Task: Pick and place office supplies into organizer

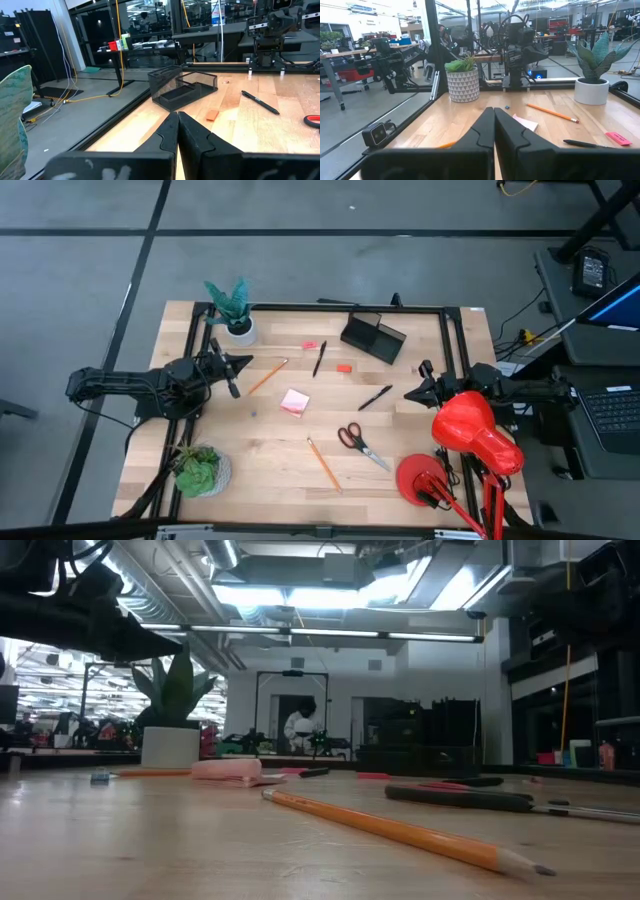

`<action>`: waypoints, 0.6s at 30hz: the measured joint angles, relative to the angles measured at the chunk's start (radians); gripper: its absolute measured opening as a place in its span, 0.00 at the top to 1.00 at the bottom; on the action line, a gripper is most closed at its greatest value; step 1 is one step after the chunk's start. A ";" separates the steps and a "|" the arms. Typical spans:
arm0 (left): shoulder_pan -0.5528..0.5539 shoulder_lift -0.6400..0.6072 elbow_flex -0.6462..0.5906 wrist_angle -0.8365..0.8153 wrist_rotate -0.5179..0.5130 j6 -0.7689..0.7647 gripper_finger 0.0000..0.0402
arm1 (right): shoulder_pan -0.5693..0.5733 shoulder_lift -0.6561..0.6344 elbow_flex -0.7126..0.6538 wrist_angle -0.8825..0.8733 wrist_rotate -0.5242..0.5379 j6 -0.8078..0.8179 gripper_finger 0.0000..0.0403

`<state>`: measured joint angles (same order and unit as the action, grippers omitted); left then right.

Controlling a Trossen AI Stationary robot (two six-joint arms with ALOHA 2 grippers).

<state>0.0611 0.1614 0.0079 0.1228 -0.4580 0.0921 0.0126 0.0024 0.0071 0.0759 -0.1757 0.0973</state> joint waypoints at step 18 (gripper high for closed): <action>0.000 0.000 0.000 0.000 0.000 0.000 0.99 | 0.000 0.000 0.000 0.000 0.000 0.000 0.98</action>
